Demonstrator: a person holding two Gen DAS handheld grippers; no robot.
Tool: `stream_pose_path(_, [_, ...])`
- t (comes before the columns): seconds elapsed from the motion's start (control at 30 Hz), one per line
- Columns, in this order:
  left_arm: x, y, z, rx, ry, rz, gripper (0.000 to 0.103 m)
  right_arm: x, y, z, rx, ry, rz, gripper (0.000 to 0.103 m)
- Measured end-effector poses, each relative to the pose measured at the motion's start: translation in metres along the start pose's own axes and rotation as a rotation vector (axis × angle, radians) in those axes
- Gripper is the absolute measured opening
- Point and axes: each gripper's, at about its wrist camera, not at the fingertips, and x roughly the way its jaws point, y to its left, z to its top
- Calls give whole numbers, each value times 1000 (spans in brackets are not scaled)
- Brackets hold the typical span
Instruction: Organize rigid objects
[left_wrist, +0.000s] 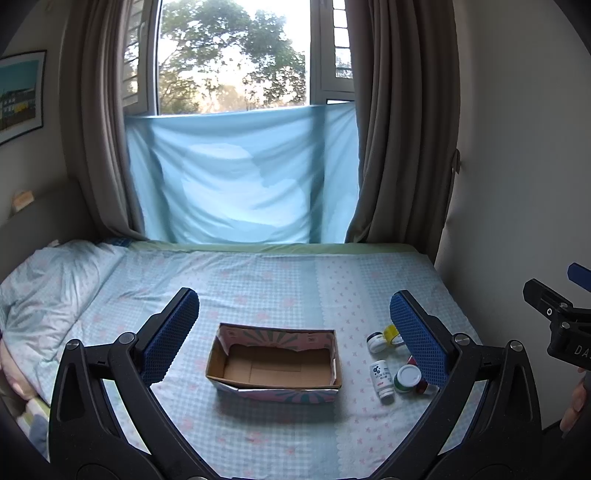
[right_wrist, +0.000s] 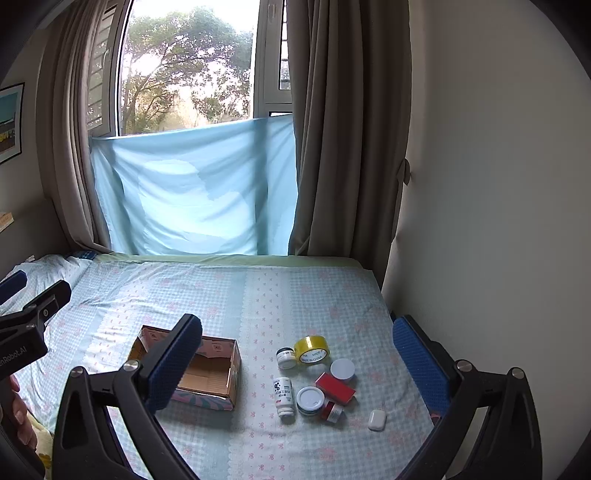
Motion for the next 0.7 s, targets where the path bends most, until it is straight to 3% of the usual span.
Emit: stream_pose_path(0.7, [1, -2, 0, 1, 2, -9, 103, -1, 2, 0, -1, 1, -1, 103])
